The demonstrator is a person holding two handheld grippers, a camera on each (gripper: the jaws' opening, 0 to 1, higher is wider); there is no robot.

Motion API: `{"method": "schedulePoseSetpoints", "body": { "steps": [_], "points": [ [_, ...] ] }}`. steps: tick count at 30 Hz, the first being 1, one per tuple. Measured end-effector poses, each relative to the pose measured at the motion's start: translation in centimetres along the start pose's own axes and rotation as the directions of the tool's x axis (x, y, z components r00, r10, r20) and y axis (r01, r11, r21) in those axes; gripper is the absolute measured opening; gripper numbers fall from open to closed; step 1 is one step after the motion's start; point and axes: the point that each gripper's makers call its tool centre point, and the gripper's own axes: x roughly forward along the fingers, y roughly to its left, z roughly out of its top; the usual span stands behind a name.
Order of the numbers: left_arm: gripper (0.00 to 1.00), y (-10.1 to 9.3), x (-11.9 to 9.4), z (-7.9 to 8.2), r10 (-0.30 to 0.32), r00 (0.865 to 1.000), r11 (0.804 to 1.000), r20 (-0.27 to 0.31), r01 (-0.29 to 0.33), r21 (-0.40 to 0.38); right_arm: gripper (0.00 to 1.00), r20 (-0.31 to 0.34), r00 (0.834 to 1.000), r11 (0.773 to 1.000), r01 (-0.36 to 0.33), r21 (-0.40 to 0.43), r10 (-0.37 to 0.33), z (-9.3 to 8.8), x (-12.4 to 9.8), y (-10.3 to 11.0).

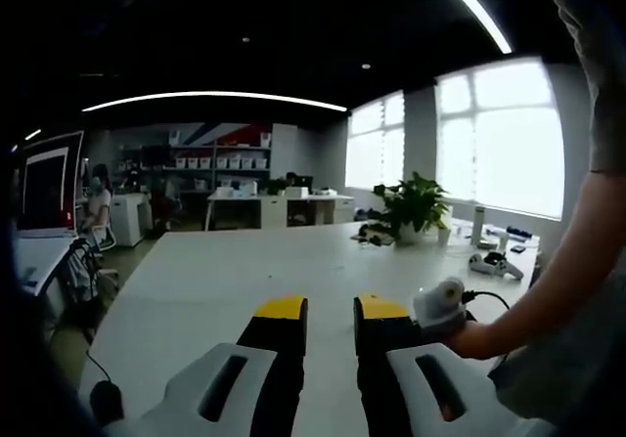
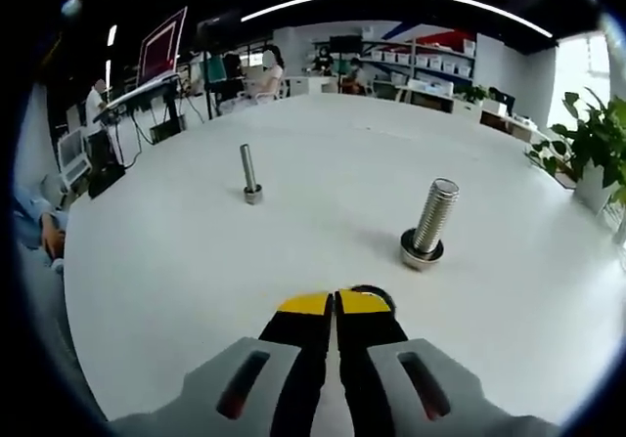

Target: Place the washer onto the threaded stud by aligning its center hole with the stud, sliding it down to the base, and recovering from edge contact or off-axis alignment until the washer reaches the visible bottom stop.

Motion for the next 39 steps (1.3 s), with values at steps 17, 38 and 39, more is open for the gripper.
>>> {"method": "schedulePoseSetpoints", "body": {
  "steps": [17, 38, 39],
  "points": [
    [0.17, -0.2, 0.0, 0.0, -0.004, 1.0, 1.0, 0.001, 0.004, 0.003, 0.18, 0.017, 1.0, 0.998, -0.002, 0.062, 0.001, -0.1, -0.8, -0.8],
    [0.17, -0.4, 0.1, 0.0, -0.008, 1.0, 1.0, -0.001, 0.008, 0.004, 0.22, 0.063, 0.993, 0.987, 0.091, 0.13, -0.1, -0.6, -2.6, -4.8],
    [0.17, -0.4, 0.1, -0.1, -0.009, 1.0, 1.0, -0.001, 0.009, 0.004, 0.24, 0.067, 0.992, 0.985, 0.1, 0.137, -0.11, -0.6, -2.7, -5.2]
  ]
}}
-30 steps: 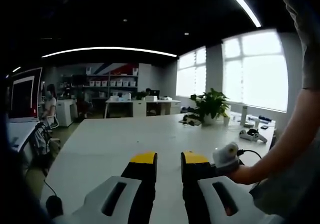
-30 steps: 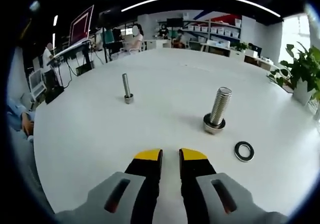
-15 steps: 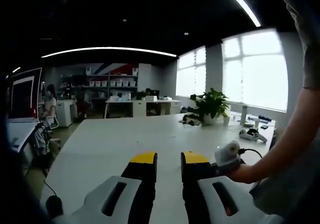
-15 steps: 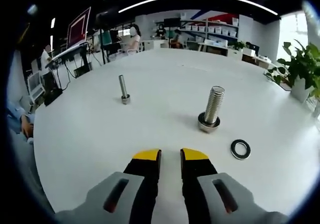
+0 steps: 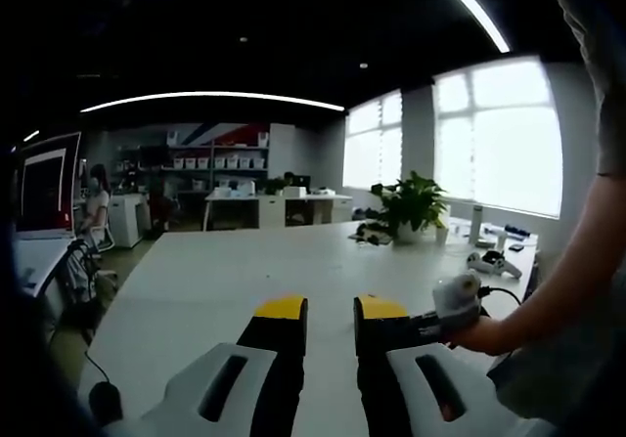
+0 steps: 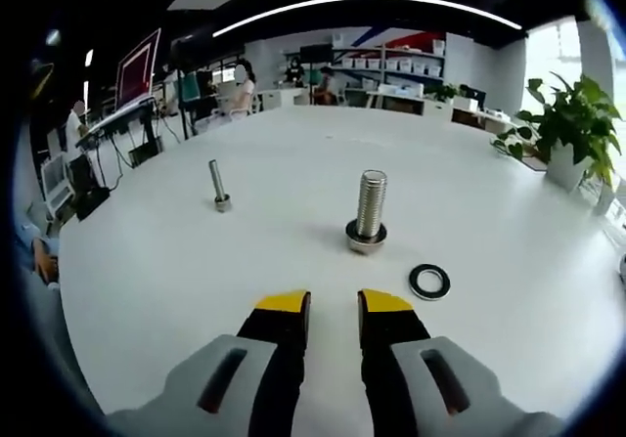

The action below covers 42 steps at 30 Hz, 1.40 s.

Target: Place the washer onto the threaded stud by aligning its center hole with the stud, sliding it down to the base, and recovering from edge contact or off-axis alignment until the washer reaches the visible bottom stop.

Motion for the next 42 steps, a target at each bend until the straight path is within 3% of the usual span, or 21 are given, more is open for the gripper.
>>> {"method": "schedulePoseSetpoints", "body": {
  "steps": [5, 16, 28, 42],
  "points": [
    [0.17, 0.0, 0.0, -0.1, -0.001, 1.0, 1.0, -0.003, 0.001, 0.001, 0.28, 0.035, 0.997, 0.998, 0.062, 0.033, -0.064, 0.4, -0.2, -2.1],
    [0.17, -0.2, 0.1, -0.3, -0.007, 1.0, 1.0, -0.011, 0.007, 0.003, 0.31, 0.043, 0.991, 0.988, 0.125, 0.091, -0.13, 0.0, 0.3, -4.9],
    [0.17, -0.2, 0.2, -0.5, -0.005, 1.0, 1.0, -0.021, 0.005, 0.005, 0.32, 0.038, 0.988, 0.983, 0.144, 0.116, -0.149, -0.6, 1.6, -5.7],
    [0.17, -0.2, 0.3, -0.9, -0.006, 0.999, 1.0, -0.034, 0.007, 0.003, 0.33, 0.09, 0.982, 0.983, 0.16, 0.09, -0.168, 0.6, 1.4, -4.9]
  ]
}}
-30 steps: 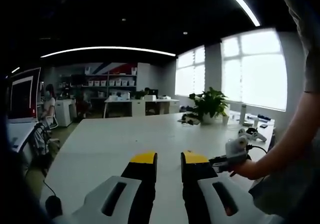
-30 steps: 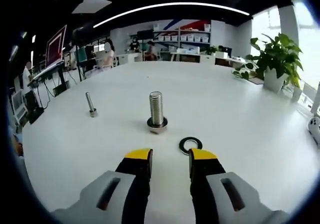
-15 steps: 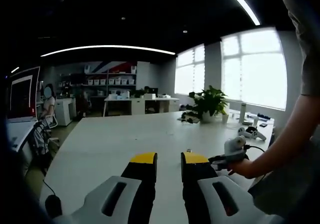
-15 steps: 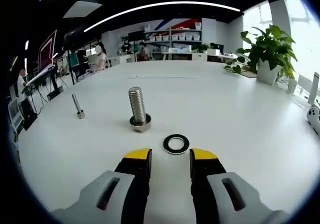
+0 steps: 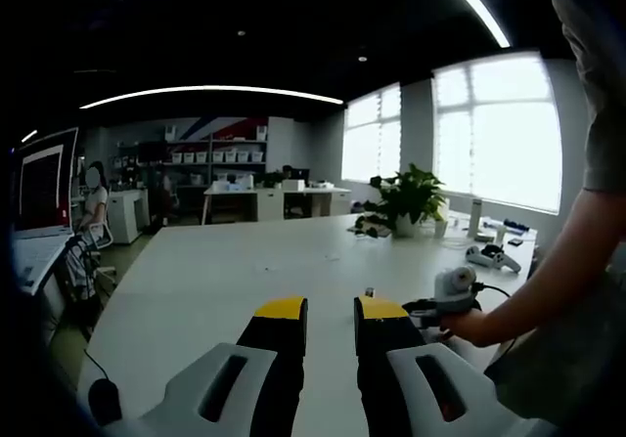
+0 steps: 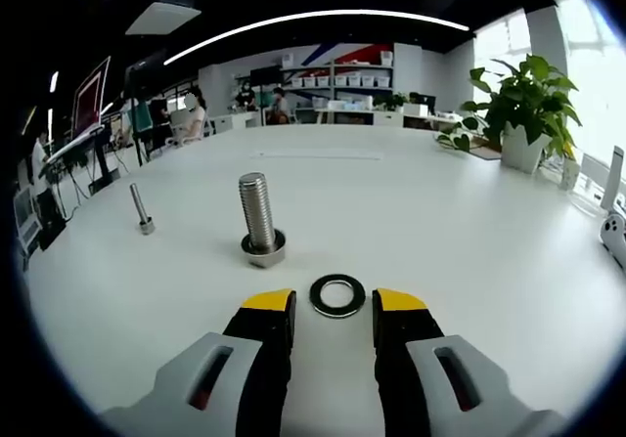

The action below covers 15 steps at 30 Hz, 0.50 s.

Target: Place the washer onto the threaded stud by aligning its center hole with the stud, sliding it down to the base, and recovering from edge contact or off-axis alignment until the washer reaches the visible bottom stop.

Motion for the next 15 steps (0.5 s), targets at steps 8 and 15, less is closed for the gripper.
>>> {"method": "schedulePoseSetpoints", "body": {
  "steps": [8, 15],
  "points": [
    [0.17, -0.03, 0.01, -0.19, 0.0, 1.0, 1.0, -0.007, 0.0, 0.0, 0.32, 0.036, 0.999, 1.0, 0.008, 0.004, -0.008, 0.18, 0.3, -0.11],
    [0.17, -0.18, 0.04, -0.28, -0.005, 1.0, 1.0, -0.011, 0.005, 0.003, 0.31, 0.068, 0.998, 1.0, 0.002, -0.001, -0.002, 0.33, 0.45, -0.07]
  ]
}}
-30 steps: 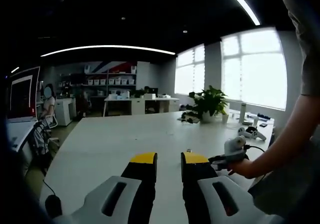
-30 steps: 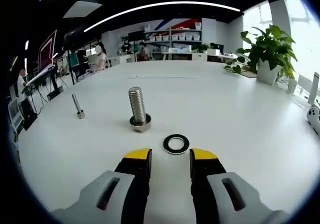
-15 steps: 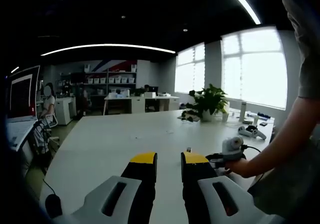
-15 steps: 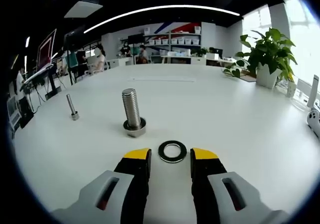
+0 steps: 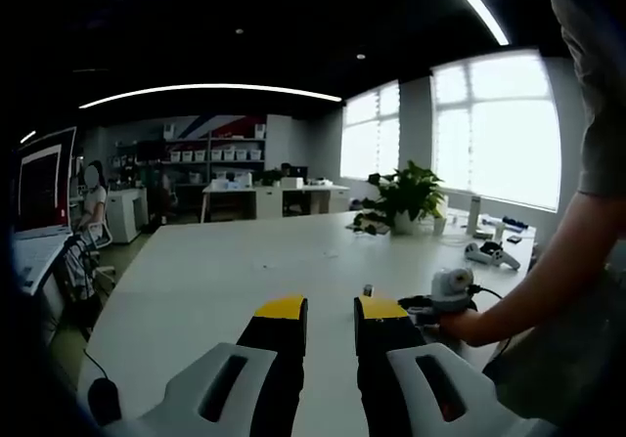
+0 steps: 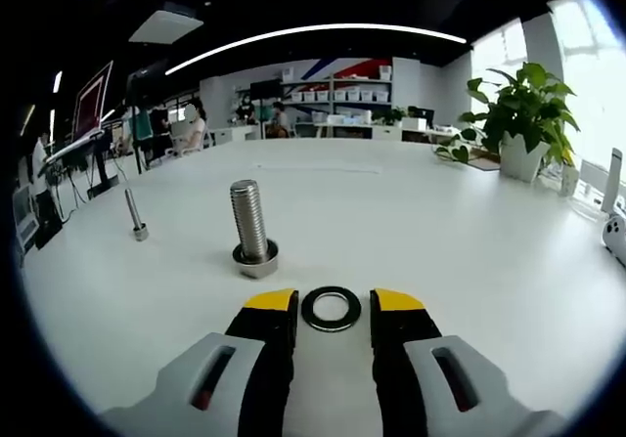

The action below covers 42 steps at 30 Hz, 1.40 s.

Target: Place the washer onto the threaded stud by aligning its center hole with the stud, sliding it down to the base, and recovering from edge contact or off-axis alignment until the washer reaches the visible bottom stop.

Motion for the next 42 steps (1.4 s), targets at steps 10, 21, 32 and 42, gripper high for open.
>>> {"method": "schedulePoseSetpoints", "body": {
  "steps": [10, 21, 32, 42],
  "points": [
    [0.17, -0.2, 0.0, -0.1, -0.006, 1.0, 1.0, -0.005, 0.006, 0.003, 0.25, 0.016, 1.0, 1.0, -0.006, -0.008, 0.006, 0.1, 0.3, 0.0],
    [0.17, -0.3, 0.1, -0.2, -0.013, 1.0, 1.0, -0.009, 0.013, 0.006, 0.25, -0.003, 1.0, 1.0, -0.02, -0.007, 0.02, 0.1, 0.5, -0.2],
    [0.17, -0.3, 0.1, -0.1, -0.015, 1.0, 1.0, -0.007, 0.015, 0.007, 0.06, -0.036, 0.999, 0.999, -0.025, -0.047, 0.024, 0.1, -0.2, -0.5],
    [0.17, -0.4, 0.1, -0.1, -0.017, 1.0, 1.0, -0.005, 0.017, 0.006, 0.15, 0.005, 1.0, 0.999, -0.006, -0.053, 0.006, 1.6, -1.0, -0.8]
  ]
}}
